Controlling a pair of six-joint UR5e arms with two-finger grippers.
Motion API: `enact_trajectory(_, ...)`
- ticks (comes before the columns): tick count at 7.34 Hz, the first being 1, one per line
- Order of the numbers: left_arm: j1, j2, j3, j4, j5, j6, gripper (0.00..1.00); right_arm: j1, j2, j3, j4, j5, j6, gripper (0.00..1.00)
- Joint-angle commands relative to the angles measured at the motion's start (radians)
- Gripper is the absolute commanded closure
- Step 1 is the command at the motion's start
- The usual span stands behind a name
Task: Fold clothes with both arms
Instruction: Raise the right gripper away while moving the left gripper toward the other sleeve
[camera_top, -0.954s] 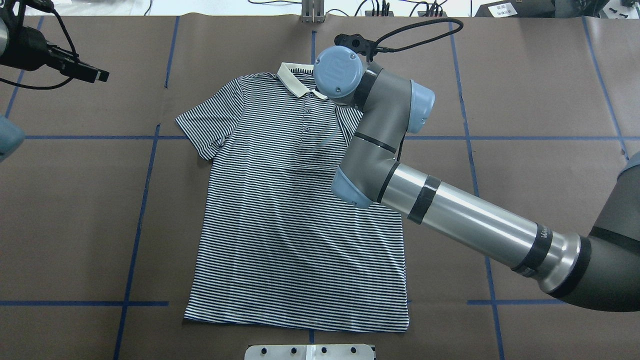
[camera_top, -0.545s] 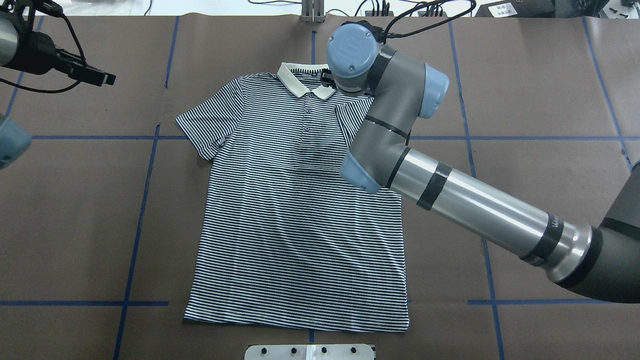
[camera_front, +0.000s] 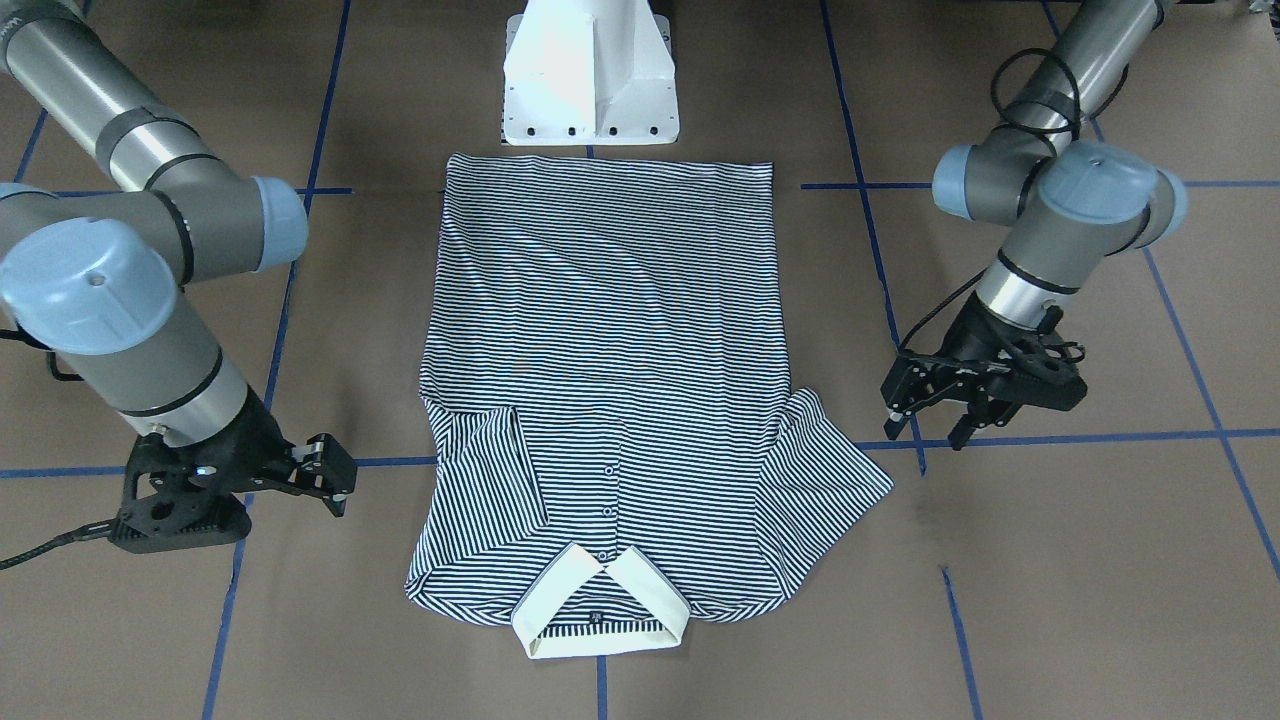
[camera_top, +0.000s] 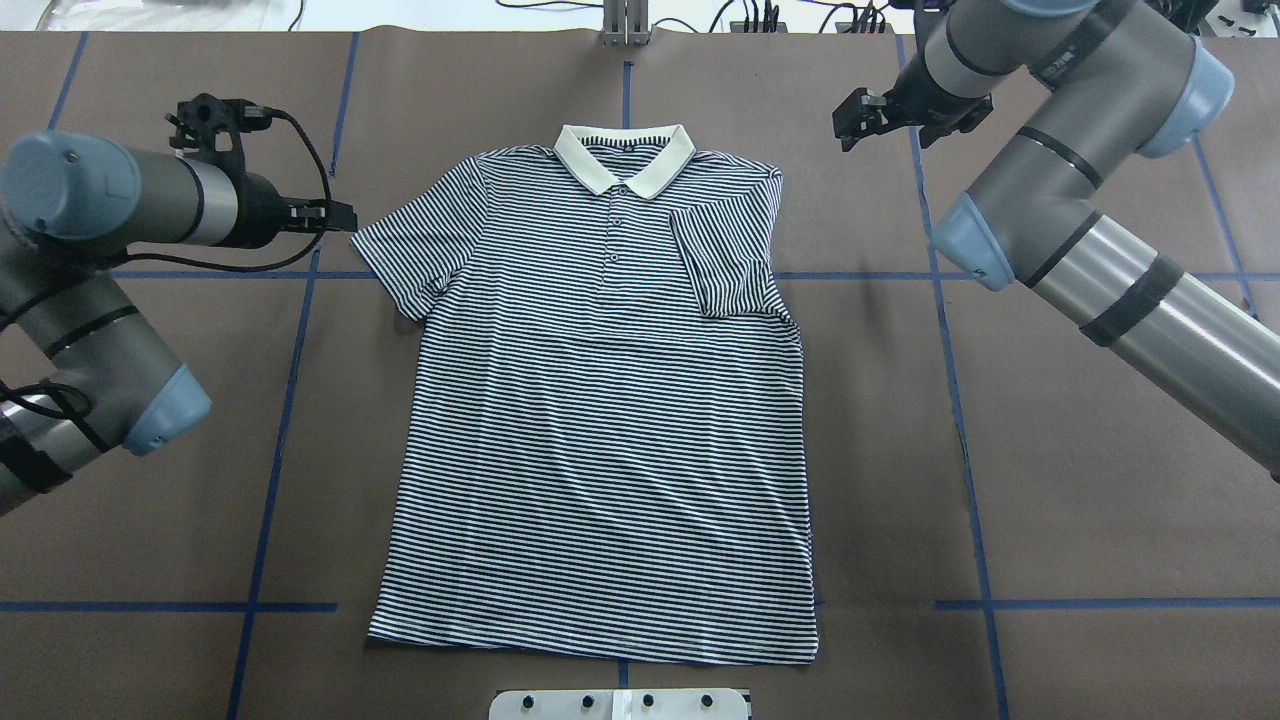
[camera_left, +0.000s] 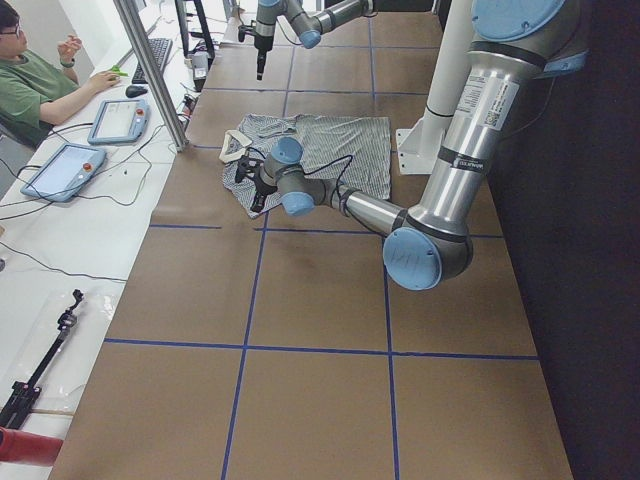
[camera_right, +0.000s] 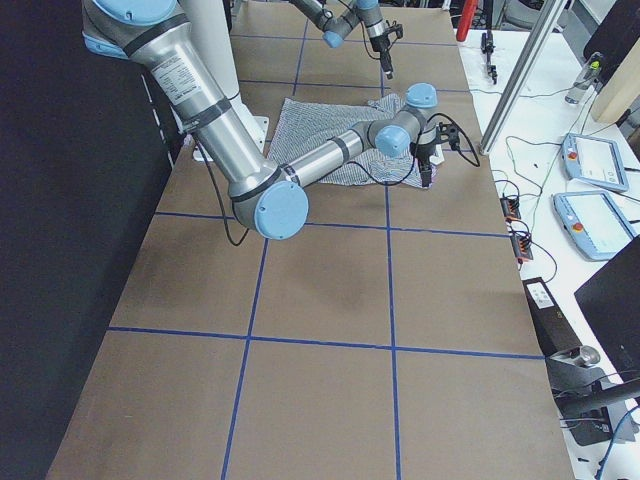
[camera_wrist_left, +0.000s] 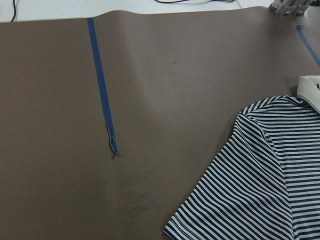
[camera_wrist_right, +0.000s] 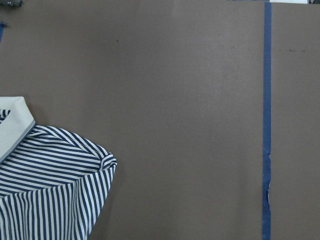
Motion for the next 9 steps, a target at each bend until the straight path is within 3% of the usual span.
enact_trajectory(1, 0.046, -0.038, 0.08, -0.002, 0.086, -0.056, 0.4, 0.01, -0.028, 0.003, 0.041, 0.014, -0.012, 0.0)
enact_trajectory(4, 0.051, -0.093, 0.176, -0.006, 0.115, -0.025, 0.4, 0.01, -0.029, 0.005, 0.042, 0.013, -0.006, 0.0)
enact_trajectory(9, 0.054, -0.095, 0.19, -0.007, 0.115, 0.02, 0.46, 0.01, -0.031, 0.003, 0.042, 0.011, -0.004, 0.0)
